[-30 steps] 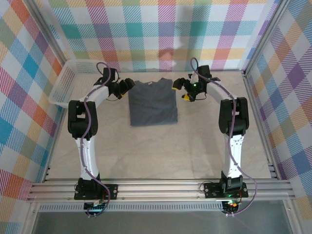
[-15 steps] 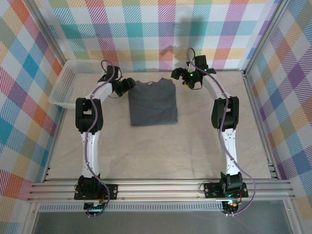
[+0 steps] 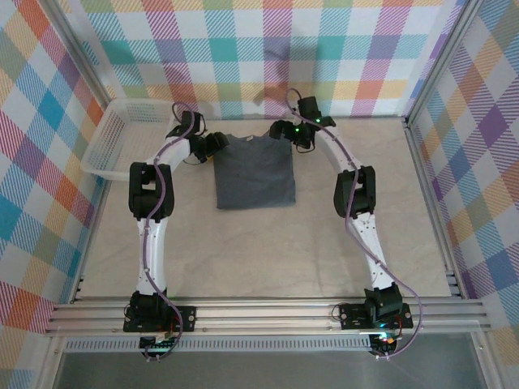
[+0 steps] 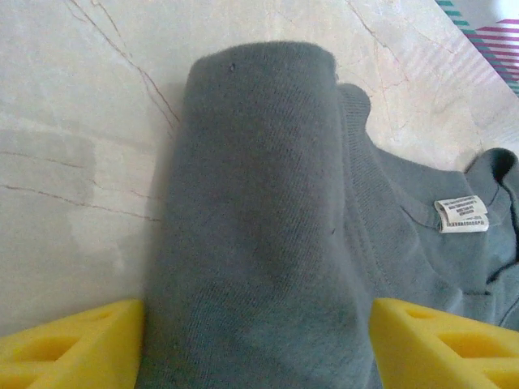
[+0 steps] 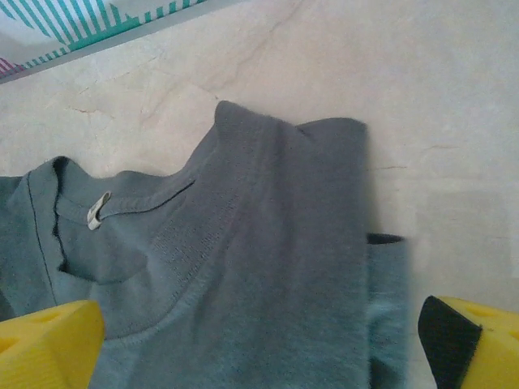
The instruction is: Fold the inside-out t-shirt
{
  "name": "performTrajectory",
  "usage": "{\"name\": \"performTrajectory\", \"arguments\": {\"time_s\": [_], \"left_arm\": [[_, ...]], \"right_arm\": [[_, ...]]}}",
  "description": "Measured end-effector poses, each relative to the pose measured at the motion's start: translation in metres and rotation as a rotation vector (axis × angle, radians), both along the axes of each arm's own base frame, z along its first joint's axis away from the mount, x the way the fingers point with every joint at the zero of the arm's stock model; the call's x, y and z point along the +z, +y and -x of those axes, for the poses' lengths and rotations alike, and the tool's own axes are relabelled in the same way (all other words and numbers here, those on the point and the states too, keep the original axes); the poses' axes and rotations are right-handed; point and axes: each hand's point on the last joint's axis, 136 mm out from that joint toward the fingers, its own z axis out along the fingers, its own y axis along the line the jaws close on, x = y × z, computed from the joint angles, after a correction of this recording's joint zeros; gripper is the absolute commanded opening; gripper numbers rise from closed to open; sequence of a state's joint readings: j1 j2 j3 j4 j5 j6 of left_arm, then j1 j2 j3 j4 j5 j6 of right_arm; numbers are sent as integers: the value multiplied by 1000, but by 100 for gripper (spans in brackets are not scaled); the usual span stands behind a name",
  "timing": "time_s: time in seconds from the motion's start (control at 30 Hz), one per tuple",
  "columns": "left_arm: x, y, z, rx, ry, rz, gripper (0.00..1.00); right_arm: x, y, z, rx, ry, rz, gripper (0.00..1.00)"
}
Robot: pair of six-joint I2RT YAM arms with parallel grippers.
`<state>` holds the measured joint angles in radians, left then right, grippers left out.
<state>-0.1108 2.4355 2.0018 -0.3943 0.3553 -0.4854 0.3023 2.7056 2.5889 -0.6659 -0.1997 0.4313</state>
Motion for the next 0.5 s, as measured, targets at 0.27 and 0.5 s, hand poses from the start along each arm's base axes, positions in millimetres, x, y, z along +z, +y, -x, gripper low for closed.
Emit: {"name": "performTrajectory", "arguments": {"time_s": [0.27, 0.5], "left_arm": [[0, -2, -13, -4, -8, 4, 72], [1, -12, -24, -30, -29, 51, 61]], "right_arm": [[-20, -6, -5, -25, 21, 9, 96], [-20, 1, -15, -28, 17, -87, 86]]}}
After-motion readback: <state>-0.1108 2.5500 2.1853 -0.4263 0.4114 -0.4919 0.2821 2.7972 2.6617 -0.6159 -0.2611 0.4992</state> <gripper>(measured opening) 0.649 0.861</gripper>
